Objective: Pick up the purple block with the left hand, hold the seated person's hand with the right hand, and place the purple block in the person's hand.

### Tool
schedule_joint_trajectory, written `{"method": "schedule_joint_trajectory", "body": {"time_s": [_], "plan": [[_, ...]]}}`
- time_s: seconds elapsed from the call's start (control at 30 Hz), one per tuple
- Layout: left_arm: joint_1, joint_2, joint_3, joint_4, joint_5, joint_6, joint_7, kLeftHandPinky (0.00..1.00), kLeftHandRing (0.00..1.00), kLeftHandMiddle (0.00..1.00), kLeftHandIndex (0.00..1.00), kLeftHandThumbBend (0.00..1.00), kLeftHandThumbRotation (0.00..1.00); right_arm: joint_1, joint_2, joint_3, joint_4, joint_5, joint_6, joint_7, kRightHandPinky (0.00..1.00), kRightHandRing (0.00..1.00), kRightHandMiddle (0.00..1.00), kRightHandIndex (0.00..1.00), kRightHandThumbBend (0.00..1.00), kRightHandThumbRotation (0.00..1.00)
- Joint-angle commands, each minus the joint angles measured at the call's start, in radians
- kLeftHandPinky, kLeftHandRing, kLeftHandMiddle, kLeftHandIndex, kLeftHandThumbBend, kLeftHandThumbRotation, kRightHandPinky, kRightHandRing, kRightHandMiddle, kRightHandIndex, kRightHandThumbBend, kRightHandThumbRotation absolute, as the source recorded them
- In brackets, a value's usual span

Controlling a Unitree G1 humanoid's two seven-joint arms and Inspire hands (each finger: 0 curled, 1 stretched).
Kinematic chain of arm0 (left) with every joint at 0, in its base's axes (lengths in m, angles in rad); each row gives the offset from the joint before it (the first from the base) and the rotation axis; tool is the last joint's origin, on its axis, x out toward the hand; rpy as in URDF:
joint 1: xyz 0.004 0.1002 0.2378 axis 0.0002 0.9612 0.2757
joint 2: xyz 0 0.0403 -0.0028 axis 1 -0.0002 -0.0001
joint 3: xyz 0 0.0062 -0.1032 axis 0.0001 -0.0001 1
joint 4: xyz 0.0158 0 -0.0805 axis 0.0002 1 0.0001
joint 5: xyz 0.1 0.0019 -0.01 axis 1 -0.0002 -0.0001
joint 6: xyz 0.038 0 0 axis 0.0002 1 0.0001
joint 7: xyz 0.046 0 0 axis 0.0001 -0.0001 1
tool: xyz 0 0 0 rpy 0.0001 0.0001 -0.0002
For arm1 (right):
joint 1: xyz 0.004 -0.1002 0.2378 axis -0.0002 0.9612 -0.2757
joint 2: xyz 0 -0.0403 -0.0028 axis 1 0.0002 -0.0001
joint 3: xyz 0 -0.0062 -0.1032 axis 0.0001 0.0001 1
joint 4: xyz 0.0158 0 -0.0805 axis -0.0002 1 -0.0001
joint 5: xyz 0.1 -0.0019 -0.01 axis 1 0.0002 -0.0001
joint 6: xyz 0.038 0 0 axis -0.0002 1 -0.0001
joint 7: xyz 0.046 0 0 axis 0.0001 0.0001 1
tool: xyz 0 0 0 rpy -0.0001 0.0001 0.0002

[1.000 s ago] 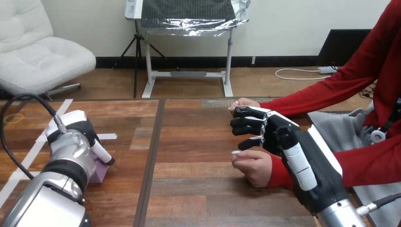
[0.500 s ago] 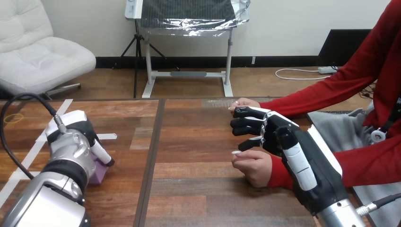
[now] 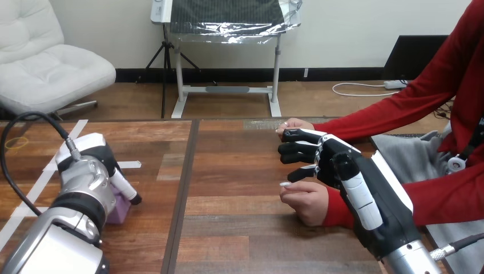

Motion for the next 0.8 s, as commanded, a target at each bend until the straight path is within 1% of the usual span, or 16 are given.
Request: {"method": "schedule_joint_trajectory", "body": {"time_s": [0.0,0.1,0.17,0.23,0.4,0.53,0.63,0.7,0.77], "plan": [[-0.064,0.021,0.011,-0.066,-0.003,-0.009,0.0,0.28,0.38,0.46,0.54,0.77,0.0,-0.059,-0.006,-0.013,-0.041,0.007,-0.005,-0.003,0.61,0.73,0.74,0.76,0.82,1.0],[-0.064,0.024,0.029,-0.083,-0.021,-0.011,-0.008,0.29,0.38,0.46,0.5,0.77,0.0,-0.059,-0.005,-0.013,-0.043,0.005,0.0,-0.005,0.61,0.73,0.74,0.76,0.83,1.0],[-0.062,0.028,0.051,-0.096,-0.043,-0.018,-0.014,0.29,0.38,0.45,0.48,0.77,0.0,-0.059,-0.005,-0.013,-0.042,0.004,-0.001,-0.005,0.61,0.73,0.74,0.76,0.83,1.0],[-0.059,0.031,0.067,-0.111,-0.058,-0.023,-0.019,0.29,0.38,0.45,0.47,0.76,0.0,-0.059,-0.006,-0.014,-0.041,0.004,-0.002,-0.005,0.61,0.74,0.74,0.76,0.83,1.0],[-0.05,0.04,0.097,-0.154,-0.089,-0.023,-0.031,0.32,0.41,0.47,0.46,0.76,0.0,-0.058,-0.005,-0.014,-0.04,0.001,-0.003,-0.007,0.61,0.74,0.74,0.76,0.83,1.0],[-0.039,0.045,0.13,-0.19,-0.121,-0.023,-0.034,0.36,0.44,0.49,0.45,0.76,0.0,-0.058,-0.006,-0.013,-0.042,-0.003,-0.001,-0.009,0.61,0.74,0.74,0.76,0.83,1.0],[-0.025,0.052,0.151,-0.228,-0.139,-0.033,-0.031,0.36,0.42,0.47,0.45,0.76,0.0,-0.058,-0.005,-0.014,-0.039,-0.004,-0.003,-0.008,0.61,0.73,0.74,0.76,0.82,1.0],[-0.018,0.055,0.155,-0.243,-0.142,-0.035,-0.03,0.35,0.4,0.45,0.44,0.76,0.0,-0.058,-0.005,-0.014,-0.038,-0.003,-0.004,-0.008,0.61,0.73,0.74,0.76,0.82,1.0],[-0.005,0.062,0.166,-0.268,-0.152,-0.046,-0.029,0.34,0.39,0.44,0.44,0.76,0.0,-0.058,-0.006,-0.014,-0.038,-0.005,-0.006,-0.008,0.61,0.73,0.74,0.76,0.81,1.0]]}}
